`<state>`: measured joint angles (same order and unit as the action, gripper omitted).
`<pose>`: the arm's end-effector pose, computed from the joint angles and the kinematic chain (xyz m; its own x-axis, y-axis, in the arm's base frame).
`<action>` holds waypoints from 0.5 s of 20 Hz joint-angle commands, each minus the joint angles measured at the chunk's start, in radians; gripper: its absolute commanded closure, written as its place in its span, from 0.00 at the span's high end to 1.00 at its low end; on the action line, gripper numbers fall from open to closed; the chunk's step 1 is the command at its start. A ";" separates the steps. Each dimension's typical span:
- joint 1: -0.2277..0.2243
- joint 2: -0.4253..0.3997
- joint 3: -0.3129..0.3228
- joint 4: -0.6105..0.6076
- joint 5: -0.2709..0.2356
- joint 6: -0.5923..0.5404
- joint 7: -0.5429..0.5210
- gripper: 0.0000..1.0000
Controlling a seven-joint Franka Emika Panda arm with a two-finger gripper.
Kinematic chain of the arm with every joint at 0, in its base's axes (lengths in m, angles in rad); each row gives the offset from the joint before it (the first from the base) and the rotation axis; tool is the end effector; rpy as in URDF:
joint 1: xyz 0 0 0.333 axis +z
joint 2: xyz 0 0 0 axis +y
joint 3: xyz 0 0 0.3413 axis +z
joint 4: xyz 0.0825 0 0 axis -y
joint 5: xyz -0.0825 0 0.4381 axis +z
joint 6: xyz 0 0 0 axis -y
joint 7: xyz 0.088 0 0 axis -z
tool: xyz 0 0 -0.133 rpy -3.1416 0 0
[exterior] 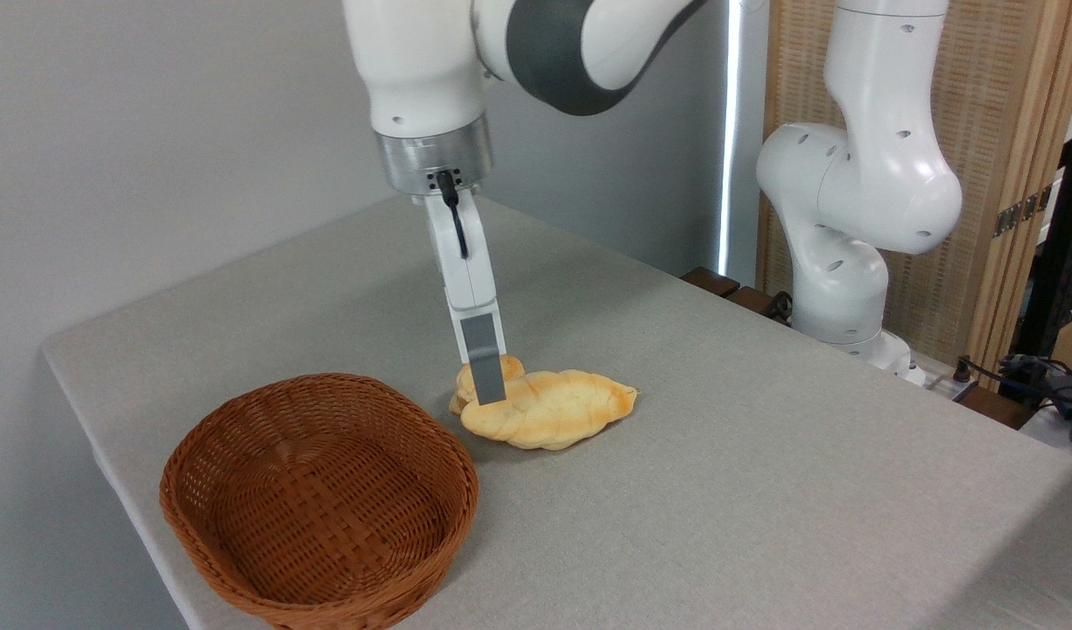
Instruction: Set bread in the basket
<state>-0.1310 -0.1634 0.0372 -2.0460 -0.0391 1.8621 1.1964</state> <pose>0.5507 -0.0551 0.4926 0.2879 -0.9571 0.0326 -0.9573 -0.2868 0.0353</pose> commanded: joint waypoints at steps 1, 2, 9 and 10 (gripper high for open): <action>-0.004 -0.048 0.035 -0.063 0.008 -0.038 0.168 1.00; -0.004 -0.048 0.040 -0.063 0.008 -0.058 0.204 1.00; -0.004 -0.041 0.040 -0.118 0.016 -0.078 0.310 1.00; -0.004 -0.039 0.040 -0.121 0.016 -0.077 0.310 1.00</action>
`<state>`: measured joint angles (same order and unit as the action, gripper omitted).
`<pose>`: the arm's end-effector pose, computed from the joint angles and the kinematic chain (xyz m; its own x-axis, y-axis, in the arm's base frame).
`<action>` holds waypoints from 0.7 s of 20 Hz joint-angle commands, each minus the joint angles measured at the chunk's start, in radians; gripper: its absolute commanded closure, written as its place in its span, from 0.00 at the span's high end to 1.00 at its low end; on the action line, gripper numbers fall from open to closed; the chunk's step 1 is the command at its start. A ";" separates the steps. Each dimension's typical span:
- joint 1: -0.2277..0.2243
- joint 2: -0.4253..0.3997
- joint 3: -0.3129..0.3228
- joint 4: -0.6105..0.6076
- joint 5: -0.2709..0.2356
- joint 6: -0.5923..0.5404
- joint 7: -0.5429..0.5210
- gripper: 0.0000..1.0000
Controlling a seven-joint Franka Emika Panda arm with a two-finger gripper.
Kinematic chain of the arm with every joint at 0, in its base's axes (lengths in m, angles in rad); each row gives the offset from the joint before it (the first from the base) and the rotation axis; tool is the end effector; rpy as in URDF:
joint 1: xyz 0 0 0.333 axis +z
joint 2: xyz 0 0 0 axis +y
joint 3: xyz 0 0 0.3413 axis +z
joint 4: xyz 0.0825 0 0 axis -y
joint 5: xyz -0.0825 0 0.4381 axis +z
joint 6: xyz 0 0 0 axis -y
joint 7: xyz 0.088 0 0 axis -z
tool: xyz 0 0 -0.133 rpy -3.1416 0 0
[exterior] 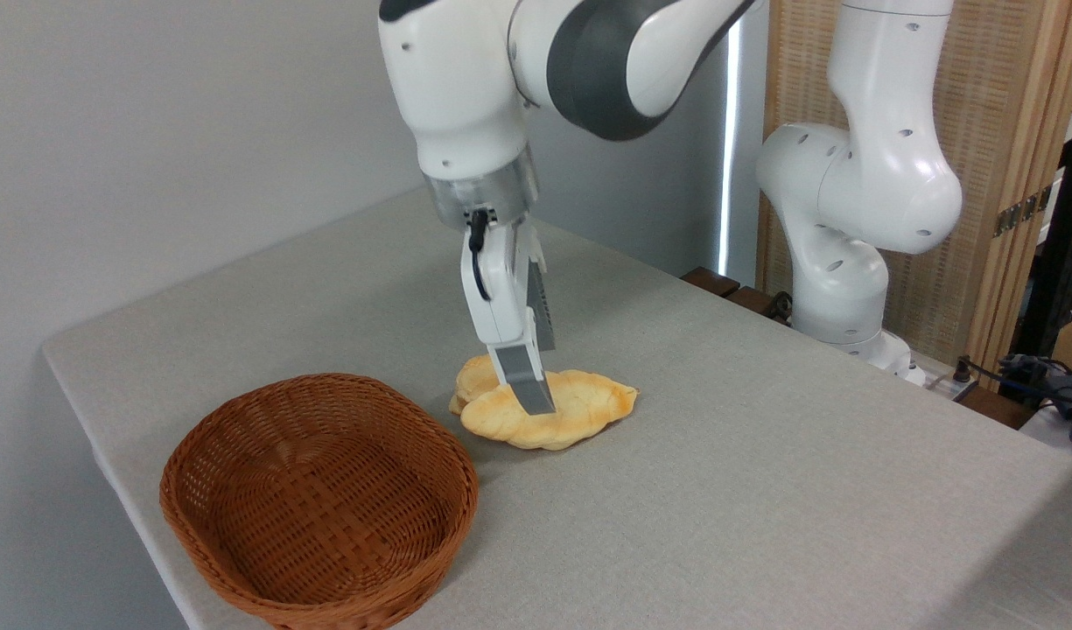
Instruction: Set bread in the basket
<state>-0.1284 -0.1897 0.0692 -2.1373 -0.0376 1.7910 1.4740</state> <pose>0.5195 -0.0340 0.4540 0.0490 -0.9983 0.0326 -0.9861 -0.0432 0.1605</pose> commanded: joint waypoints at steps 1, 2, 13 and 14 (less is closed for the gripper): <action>-0.007 -0.011 0.008 -0.030 0.015 -0.005 0.032 1.00; -0.007 -0.010 0.008 -0.030 0.015 -0.002 0.032 1.00; -0.007 0.056 0.008 -0.030 0.015 0.021 0.037 1.00; -0.007 0.058 0.008 -0.030 0.015 0.021 0.037 1.00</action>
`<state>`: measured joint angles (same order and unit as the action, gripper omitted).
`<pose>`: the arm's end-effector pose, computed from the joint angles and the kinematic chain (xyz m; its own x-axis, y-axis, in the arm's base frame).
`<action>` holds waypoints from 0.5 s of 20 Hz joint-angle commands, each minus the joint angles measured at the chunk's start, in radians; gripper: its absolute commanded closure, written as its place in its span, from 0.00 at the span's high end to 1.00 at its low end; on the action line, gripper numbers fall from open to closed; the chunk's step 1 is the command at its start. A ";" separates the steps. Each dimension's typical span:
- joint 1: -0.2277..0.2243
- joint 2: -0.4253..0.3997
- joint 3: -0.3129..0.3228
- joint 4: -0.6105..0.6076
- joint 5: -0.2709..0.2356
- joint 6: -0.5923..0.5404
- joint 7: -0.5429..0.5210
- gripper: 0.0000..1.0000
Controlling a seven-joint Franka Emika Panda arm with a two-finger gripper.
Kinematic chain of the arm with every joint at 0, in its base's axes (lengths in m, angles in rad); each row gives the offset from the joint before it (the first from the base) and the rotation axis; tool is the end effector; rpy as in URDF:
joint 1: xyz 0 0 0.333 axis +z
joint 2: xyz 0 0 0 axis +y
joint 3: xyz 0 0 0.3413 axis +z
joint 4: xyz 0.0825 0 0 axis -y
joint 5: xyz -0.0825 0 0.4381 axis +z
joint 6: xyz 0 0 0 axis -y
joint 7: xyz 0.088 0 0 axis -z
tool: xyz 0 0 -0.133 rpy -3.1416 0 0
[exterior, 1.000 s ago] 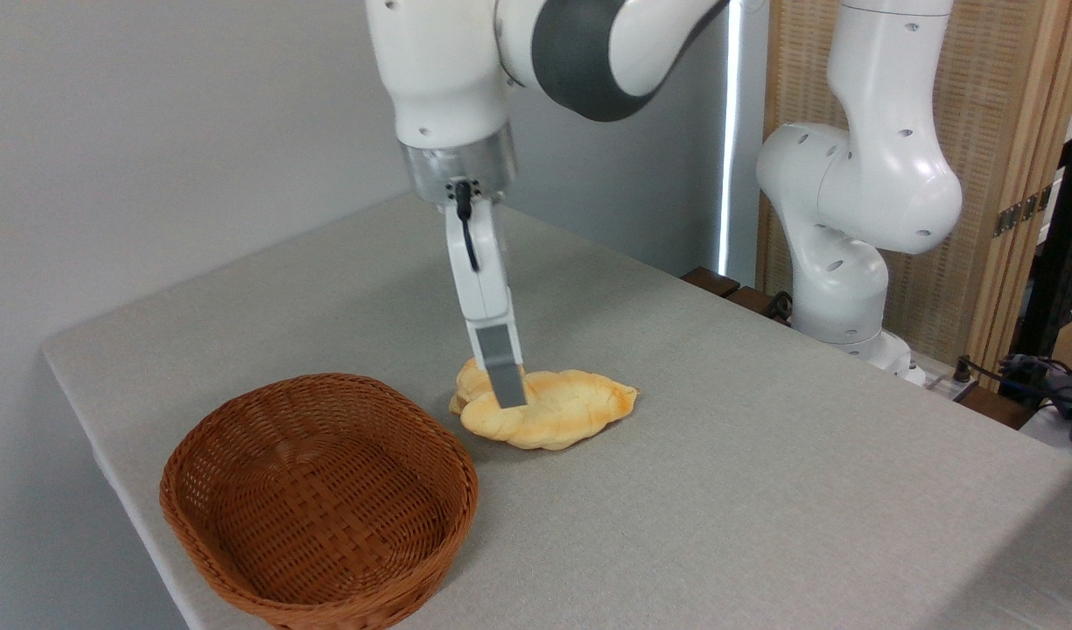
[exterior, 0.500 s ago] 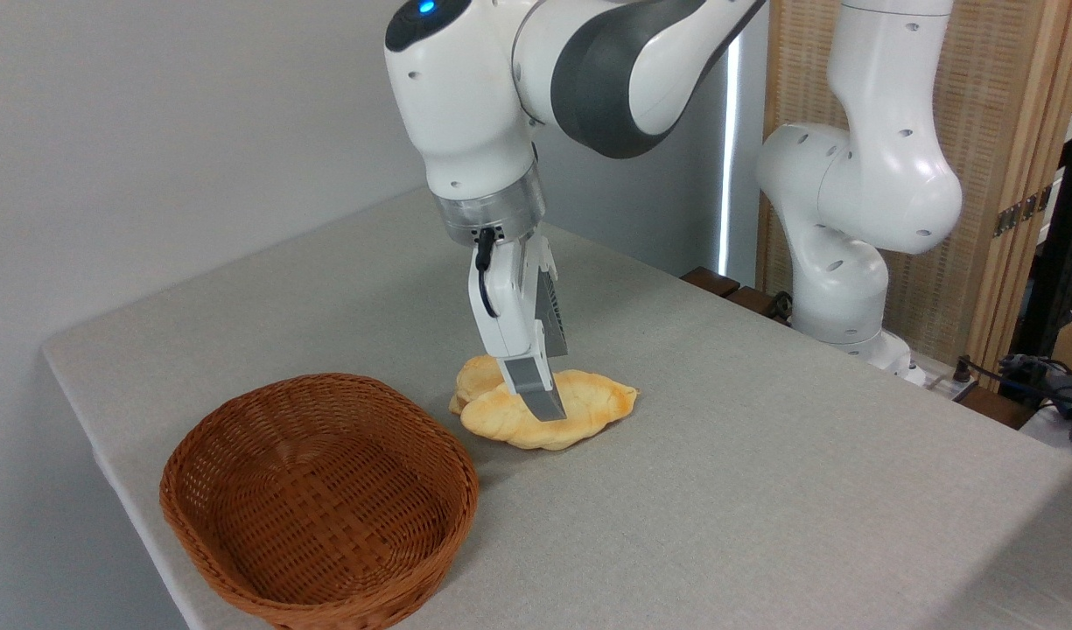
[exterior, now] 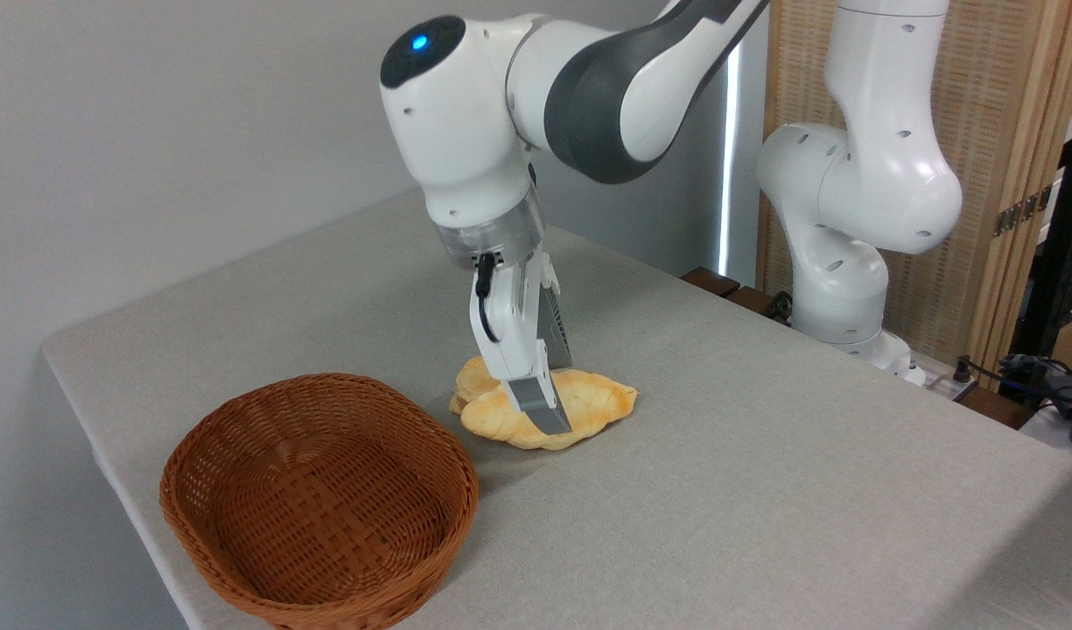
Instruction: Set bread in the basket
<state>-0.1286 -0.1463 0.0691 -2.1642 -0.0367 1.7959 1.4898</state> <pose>0.5181 -0.0344 0.4185 0.0347 -0.9991 0.0251 -0.9743 -0.0282 0.2235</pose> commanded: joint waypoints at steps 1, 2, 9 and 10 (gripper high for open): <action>-0.006 0.019 0.008 -0.003 0.014 0.017 0.021 1.00; -0.006 0.027 0.008 -0.003 0.014 0.017 0.021 1.00; -0.006 0.059 0.008 -0.005 0.015 0.052 0.030 1.00; -0.008 0.062 0.008 -0.005 0.015 0.053 0.030 1.00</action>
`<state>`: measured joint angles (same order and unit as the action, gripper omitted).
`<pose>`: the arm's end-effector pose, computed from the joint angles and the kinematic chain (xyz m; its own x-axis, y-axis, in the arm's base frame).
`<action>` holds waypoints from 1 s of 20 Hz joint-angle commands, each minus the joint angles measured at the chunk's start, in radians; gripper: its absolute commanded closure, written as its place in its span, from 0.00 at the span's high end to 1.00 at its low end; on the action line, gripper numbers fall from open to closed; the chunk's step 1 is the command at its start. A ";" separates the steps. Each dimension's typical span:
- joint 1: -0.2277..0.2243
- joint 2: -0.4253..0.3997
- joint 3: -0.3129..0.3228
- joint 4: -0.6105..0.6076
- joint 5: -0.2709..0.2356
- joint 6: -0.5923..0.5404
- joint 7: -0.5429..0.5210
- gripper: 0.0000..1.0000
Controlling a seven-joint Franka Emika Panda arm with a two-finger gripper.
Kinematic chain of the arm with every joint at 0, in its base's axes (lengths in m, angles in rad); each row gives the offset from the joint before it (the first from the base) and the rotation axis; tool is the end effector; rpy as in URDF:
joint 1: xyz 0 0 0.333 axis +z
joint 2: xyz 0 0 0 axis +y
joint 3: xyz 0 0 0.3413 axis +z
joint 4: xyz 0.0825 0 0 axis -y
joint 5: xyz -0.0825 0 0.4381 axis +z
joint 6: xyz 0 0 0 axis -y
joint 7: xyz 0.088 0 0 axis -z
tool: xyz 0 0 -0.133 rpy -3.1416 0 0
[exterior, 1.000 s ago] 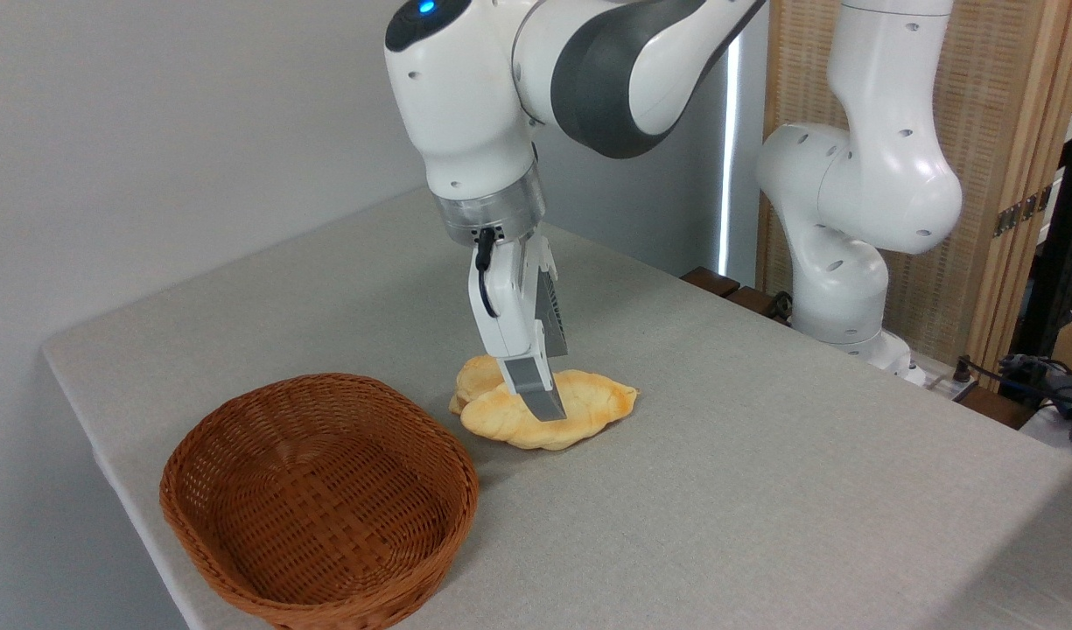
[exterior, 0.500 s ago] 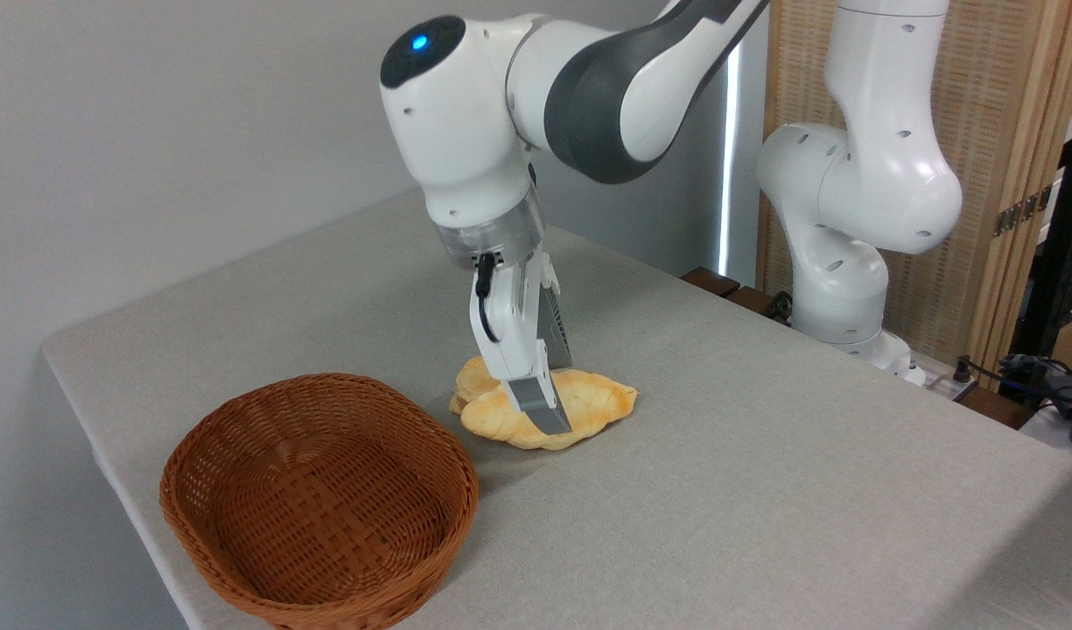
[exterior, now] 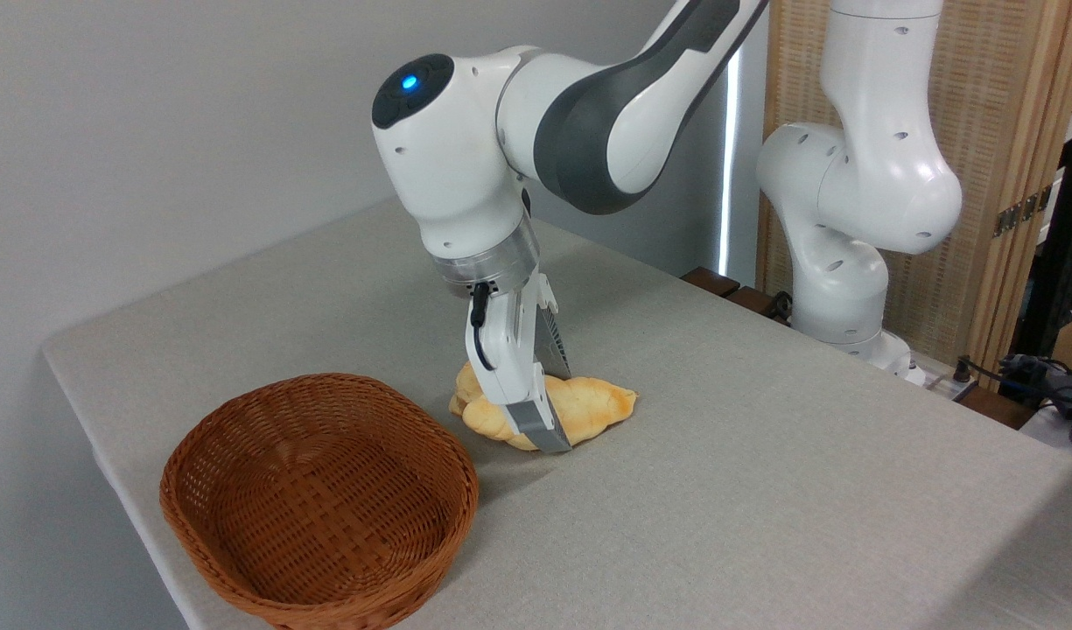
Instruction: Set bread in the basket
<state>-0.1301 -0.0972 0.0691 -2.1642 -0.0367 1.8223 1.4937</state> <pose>0.5255 -0.0358 0.3943 0.0310 -0.9993 0.0202 -0.9692 -0.0251 0.2450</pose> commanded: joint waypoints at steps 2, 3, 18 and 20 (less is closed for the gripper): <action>-0.005 0.014 0.008 -0.005 0.015 0.026 0.026 1.00; -0.006 0.017 0.008 -0.003 0.015 0.026 0.026 1.00; -0.006 0.044 0.005 -0.003 0.006 0.028 0.013 0.49; -0.006 0.045 0.005 -0.003 0.005 0.028 0.013 0.47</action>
<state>-0.1335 -0.0594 0.0680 -2.1641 -0.0368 1.8276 1.4958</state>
